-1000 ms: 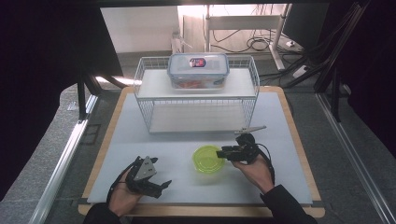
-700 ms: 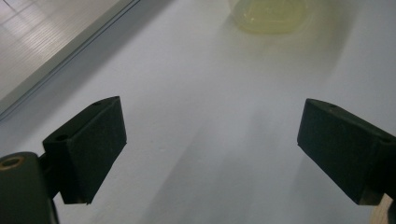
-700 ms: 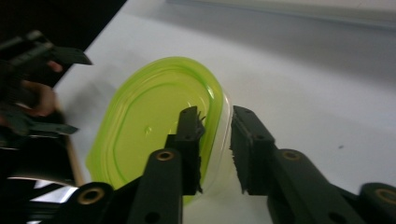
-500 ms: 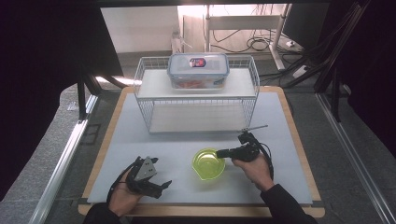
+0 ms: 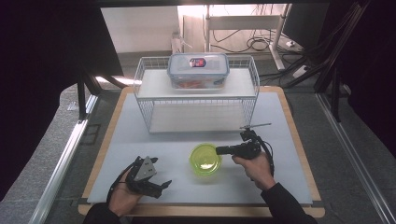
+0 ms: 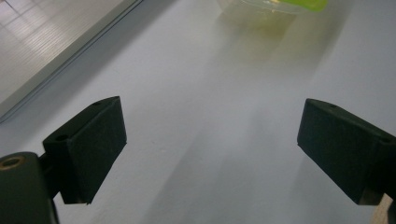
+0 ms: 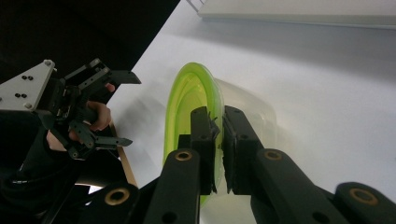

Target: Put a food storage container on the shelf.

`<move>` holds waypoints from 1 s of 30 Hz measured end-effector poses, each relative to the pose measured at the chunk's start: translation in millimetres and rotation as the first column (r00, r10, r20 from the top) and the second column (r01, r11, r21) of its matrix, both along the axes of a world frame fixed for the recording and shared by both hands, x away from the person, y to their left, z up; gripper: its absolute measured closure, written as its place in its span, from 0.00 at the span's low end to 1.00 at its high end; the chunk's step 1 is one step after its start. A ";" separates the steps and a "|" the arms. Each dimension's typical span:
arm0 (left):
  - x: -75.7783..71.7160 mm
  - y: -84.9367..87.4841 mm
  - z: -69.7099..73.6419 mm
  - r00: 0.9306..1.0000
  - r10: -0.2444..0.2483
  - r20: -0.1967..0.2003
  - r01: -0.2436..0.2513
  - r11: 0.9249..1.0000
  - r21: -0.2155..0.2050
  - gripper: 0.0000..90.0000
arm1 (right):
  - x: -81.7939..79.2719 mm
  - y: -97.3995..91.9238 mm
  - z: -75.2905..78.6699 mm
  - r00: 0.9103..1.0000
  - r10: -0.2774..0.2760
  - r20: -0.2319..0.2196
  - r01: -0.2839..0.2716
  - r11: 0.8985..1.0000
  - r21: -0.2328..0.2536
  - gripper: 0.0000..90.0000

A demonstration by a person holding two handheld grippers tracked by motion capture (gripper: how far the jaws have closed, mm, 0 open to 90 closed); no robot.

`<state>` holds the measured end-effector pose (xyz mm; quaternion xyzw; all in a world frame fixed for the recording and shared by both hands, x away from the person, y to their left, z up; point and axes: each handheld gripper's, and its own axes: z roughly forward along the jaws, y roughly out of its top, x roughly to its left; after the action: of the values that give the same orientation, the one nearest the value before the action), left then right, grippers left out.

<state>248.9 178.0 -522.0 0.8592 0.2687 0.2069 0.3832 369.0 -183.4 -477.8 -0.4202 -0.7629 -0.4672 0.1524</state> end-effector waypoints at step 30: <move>-0.4 3.4 3.1 1.000 0.010 0.012 -0.009 0.999 -0.040 0.08 | 9.7 -6.8 68.0 0.998 -0.026 0.051 0.019 0.992 0.127 0.94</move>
<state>248.5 181.3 -518.9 0.8487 0.2745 0.2087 0.4009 378.8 -190.2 -409.8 -0.4059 -0.7306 -0.5272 0.1532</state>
